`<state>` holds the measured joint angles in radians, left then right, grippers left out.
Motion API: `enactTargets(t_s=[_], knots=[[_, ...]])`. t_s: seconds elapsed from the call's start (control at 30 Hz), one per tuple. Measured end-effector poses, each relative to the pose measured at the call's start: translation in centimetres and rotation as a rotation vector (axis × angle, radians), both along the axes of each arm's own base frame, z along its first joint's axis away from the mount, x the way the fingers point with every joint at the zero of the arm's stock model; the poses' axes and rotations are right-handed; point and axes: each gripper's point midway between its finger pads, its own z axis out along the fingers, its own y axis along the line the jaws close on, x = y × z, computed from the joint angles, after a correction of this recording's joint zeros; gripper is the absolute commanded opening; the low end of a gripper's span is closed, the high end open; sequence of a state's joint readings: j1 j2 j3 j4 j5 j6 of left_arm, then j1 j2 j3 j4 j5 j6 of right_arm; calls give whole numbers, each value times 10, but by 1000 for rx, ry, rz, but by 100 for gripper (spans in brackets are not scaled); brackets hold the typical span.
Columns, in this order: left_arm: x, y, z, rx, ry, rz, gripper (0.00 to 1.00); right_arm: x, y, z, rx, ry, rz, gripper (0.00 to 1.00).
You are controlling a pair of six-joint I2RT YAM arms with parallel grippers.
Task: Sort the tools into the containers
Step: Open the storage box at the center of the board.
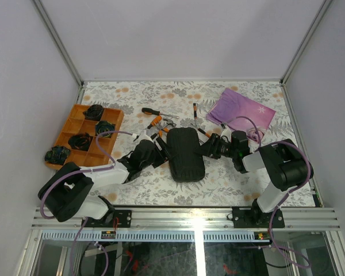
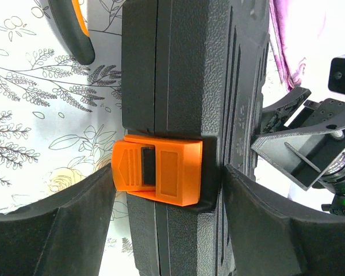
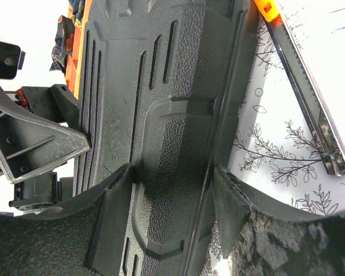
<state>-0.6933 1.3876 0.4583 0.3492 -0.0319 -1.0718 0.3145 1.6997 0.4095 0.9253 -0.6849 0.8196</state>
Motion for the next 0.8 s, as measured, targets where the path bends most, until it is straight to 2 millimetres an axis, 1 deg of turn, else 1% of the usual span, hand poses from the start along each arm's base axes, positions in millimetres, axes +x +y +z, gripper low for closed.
enactTargets(t_s=[0.43, 0.8], knots=[[1, 2, 0, 7, -1, 8, 69, 0, 0, -1, -10, 8, 3, 45], [0, 3, 0, 25, -5, 11, 70, 0, 0, -1, -19, 5, 10, 45]])
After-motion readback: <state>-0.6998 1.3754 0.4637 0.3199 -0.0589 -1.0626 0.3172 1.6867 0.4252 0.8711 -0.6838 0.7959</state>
